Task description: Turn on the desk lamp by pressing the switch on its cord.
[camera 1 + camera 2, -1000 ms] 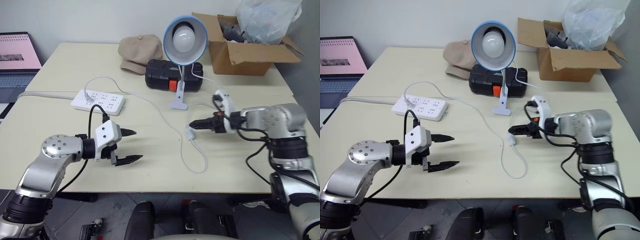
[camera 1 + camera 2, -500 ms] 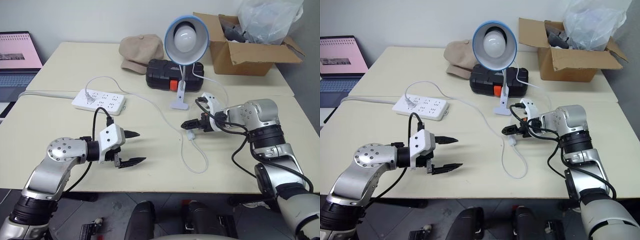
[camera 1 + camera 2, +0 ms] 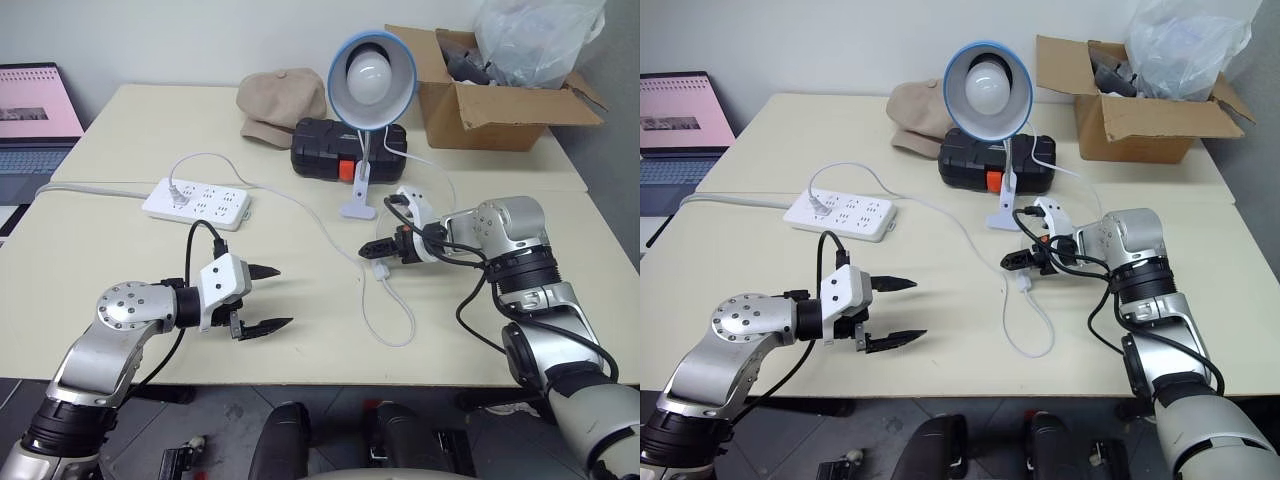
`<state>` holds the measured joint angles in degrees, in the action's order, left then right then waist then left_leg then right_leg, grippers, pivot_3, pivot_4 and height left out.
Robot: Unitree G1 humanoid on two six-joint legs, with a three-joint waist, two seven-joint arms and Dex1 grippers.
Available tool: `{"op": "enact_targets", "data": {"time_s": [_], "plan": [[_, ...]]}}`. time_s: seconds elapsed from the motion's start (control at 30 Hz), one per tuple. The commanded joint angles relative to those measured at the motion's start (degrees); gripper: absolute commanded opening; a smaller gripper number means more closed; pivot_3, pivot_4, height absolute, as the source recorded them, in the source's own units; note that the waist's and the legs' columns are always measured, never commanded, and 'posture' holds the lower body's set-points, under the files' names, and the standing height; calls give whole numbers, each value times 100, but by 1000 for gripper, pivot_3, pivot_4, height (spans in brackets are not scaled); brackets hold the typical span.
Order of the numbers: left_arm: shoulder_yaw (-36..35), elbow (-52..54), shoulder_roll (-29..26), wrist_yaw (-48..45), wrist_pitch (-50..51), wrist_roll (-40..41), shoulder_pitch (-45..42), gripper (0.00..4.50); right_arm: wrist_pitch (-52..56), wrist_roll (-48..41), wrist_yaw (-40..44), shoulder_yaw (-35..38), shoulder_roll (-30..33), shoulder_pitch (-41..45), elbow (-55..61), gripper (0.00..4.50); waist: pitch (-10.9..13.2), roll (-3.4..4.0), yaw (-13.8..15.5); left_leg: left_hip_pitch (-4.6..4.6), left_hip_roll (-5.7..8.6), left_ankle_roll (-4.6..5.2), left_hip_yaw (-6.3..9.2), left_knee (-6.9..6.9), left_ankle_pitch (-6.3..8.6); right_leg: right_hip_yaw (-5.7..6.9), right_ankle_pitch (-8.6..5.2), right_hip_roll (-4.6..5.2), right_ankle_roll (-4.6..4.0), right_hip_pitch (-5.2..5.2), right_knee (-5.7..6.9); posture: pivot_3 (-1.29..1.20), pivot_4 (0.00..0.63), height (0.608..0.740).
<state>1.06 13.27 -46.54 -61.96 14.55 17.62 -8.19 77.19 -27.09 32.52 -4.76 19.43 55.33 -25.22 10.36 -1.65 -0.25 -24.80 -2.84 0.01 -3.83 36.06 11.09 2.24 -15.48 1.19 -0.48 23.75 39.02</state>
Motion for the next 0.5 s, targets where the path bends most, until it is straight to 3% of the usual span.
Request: {"op": "enact_targets", "data": {"time_s": [0.03,0.37,0.5], "plan": [[-32,2,6,-16,-86,3,-102,4500,-93,37,86,16,-46,144,12,2896,0,0,-1,0,0,0,0,0,0,0,0,0,0,0,0,0,150,740],[-280,-84,256,110,424,492,-477,4500,-100,69,51,188,-133,77,46,534,0,0,-4,0,0,0,0,0,0,1,0,0,0,0,0,0,150,740],[-323,-61,301,116,780,733,-761,4500,-22,-16,48,395,-103,76,235,379,0,0,-4,0,2,0,1,1,0,1,1,0,1,-1,1,0,150,740]]}}
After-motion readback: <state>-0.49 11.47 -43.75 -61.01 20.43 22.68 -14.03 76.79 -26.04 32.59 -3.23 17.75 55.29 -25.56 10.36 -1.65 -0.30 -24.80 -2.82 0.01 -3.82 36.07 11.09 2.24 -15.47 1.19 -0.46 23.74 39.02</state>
